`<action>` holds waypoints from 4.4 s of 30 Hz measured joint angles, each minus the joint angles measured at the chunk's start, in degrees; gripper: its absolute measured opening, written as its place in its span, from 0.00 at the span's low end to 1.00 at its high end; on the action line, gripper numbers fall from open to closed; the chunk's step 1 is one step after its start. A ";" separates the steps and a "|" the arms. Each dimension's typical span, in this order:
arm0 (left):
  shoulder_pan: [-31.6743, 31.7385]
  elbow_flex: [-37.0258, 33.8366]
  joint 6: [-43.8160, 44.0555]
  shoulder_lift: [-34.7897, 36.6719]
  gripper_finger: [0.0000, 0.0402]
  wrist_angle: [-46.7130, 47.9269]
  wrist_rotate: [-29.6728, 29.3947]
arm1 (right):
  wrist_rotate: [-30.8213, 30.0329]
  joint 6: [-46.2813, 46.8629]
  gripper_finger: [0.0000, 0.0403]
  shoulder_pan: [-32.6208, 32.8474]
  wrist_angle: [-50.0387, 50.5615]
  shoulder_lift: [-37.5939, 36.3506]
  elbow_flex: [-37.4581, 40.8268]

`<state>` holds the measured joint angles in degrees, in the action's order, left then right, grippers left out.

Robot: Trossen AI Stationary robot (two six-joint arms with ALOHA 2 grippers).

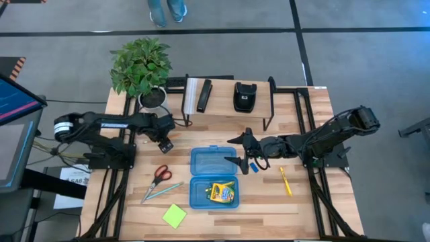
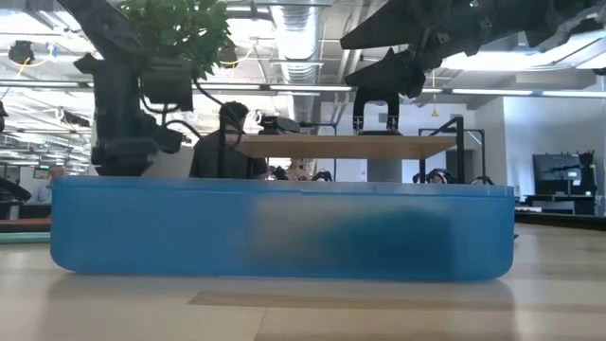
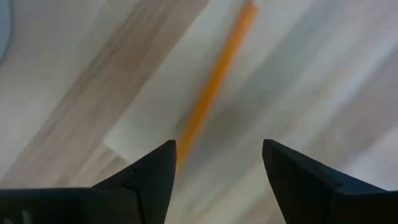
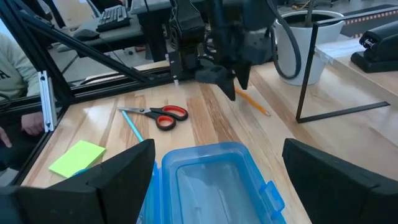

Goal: Pack school essentials
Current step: Put the orange pencil into the blue supply box, then put the black scissor into the blue supply box

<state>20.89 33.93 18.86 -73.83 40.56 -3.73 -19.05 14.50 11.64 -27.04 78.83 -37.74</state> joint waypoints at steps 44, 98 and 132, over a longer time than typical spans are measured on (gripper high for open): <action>-1.10 11.24 -6.90 -5.31 0.00 11.99 1.62 | -0.09 0.01 0.92 0.00 1.28 0.00 0.01; -31.11 51.93 -8.52 -38.88 0.04 1.77 15.23 | -21.79 -8.55 0.92 15.23 16.78 -19.63 -0.02; -37.75 26.37 3.66 -1.12 0.24 -6.03 -8.03 | -21.74 -8.29 0.92 14.55 16.52 -19.29 0.00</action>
<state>-16.86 60.31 22.52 -74.95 34.52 -11.76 -40.79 6.22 26.19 -10.52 59.54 -37.74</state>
